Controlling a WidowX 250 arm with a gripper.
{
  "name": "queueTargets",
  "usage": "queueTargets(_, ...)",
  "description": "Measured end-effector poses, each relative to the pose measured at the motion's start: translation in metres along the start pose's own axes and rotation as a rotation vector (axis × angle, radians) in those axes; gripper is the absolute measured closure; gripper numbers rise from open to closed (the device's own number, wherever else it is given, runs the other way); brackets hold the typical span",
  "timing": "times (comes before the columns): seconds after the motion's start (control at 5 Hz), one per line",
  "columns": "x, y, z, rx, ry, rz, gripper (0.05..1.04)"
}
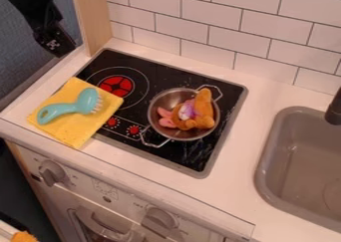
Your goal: Put the rabbit stuff toy on the upper left corner of the stove
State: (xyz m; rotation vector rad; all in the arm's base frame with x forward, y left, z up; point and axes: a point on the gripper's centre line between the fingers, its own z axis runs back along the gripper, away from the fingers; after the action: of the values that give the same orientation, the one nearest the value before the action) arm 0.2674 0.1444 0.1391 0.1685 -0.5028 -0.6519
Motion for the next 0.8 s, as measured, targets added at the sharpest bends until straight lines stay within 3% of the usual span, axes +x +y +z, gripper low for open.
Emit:
queueTargets(0.2, -0.001, -0.004, -0.006, -0.021, 0.006, 0.01, 0.083)
queueTargets(0.8, 0.062, -0.05, -0.028, -0.083, -0.024, -0.06, 0.083)
